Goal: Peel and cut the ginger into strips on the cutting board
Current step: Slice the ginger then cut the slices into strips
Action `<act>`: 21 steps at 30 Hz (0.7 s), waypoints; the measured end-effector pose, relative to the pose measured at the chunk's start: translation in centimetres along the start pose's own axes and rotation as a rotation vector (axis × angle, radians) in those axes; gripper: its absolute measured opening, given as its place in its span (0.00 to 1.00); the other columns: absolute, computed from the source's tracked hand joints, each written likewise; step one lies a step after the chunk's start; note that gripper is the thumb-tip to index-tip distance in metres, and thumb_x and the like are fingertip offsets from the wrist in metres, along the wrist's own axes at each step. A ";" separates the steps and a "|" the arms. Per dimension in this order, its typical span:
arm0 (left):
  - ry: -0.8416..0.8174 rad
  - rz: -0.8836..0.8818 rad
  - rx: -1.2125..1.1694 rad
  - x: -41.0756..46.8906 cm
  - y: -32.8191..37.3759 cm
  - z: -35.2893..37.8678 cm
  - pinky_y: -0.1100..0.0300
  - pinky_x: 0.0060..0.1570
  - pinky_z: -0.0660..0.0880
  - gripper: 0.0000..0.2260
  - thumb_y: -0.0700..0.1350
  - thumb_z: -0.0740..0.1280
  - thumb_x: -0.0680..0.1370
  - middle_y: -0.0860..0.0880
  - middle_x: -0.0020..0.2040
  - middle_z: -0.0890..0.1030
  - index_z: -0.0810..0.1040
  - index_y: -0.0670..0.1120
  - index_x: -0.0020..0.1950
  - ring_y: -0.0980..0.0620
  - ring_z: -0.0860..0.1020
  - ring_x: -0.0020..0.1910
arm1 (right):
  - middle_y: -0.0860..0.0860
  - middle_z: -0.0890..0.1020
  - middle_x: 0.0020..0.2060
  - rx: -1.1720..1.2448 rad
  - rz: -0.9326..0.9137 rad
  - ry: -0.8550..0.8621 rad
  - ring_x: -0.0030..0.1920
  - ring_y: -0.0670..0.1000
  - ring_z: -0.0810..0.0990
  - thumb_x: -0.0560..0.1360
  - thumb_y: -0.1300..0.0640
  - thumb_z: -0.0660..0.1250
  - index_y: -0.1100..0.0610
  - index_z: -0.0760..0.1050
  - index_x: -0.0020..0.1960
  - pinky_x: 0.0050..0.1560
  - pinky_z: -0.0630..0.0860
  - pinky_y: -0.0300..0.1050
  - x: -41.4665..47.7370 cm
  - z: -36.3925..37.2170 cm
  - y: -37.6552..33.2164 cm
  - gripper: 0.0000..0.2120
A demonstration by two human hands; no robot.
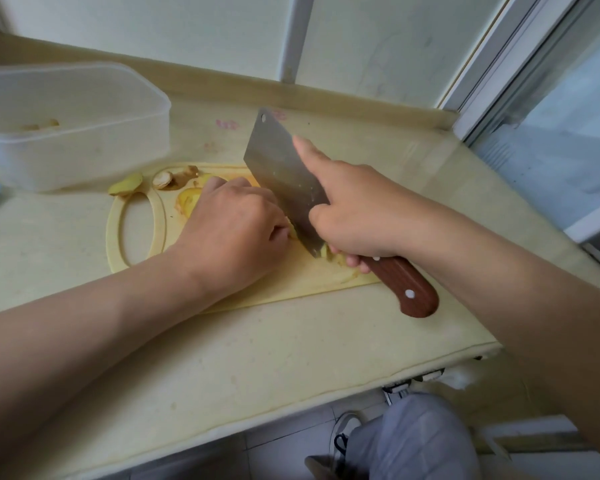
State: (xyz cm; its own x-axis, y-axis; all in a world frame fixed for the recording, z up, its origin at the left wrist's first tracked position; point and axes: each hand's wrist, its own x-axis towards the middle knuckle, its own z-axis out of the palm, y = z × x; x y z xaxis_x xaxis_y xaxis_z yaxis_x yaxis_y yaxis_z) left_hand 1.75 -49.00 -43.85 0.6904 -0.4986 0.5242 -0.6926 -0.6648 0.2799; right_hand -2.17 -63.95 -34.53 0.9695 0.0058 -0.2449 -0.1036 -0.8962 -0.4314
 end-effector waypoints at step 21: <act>0.318 -0.234 -0.251 0.6 0.5 -2.0 0.45 0.41 0.75 0.08 0.48 0.64 0.72 0.52 0.36 0.77 0.77 0.45 0.40 0.46 0.76 0.36 | 0.57 0.84 0.30 0.441 0.042 0.203 0.24 0.53 0.78 0.78 0.67 0.56 0.29 0.49 0.82 0.25 0.76 0.45 -1.4 -0.8 1.9 0.44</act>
State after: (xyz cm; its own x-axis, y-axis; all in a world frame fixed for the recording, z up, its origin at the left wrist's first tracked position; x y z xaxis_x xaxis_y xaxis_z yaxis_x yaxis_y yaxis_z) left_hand 1.41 -48.47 -41.80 0.7632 -0.1299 0.6329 -0.5816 -0.5648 0.5854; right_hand -3.52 -65.96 -34.32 0.9816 -0.1522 -0.1149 -0.1854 -0.6201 -0.7623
